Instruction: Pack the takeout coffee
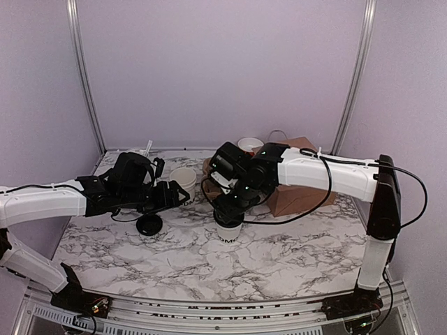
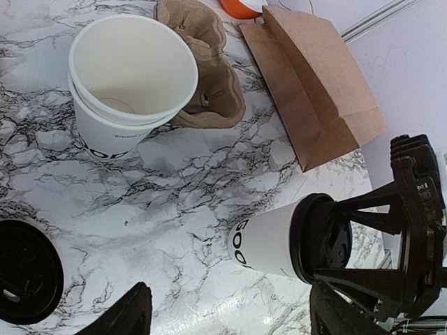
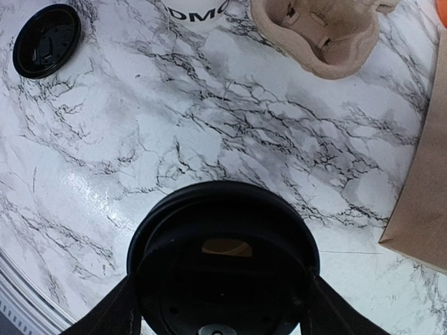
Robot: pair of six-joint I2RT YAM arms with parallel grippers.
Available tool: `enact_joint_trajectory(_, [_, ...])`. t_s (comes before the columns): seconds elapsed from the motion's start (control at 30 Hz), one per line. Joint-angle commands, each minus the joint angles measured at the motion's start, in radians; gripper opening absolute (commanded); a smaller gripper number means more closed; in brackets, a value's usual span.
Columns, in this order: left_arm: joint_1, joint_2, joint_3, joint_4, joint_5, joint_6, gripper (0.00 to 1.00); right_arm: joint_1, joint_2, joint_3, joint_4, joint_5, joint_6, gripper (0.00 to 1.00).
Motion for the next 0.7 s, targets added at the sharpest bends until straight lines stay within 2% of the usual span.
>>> enact_joint_trajectory(0.0, [0.005,-0.016,-0.009,0.023,0.014,-0.001,0.78,-0.013,0.011,0.047,-0.012,-0.001,0.001,0.71])
enact_joint_trajectory(0.67, [0.006,-0.011,-0.009,0.028,0.017,0.000,0.78,-0.018,0.000,0.063,-0.035,0.007,0.005,0.71])
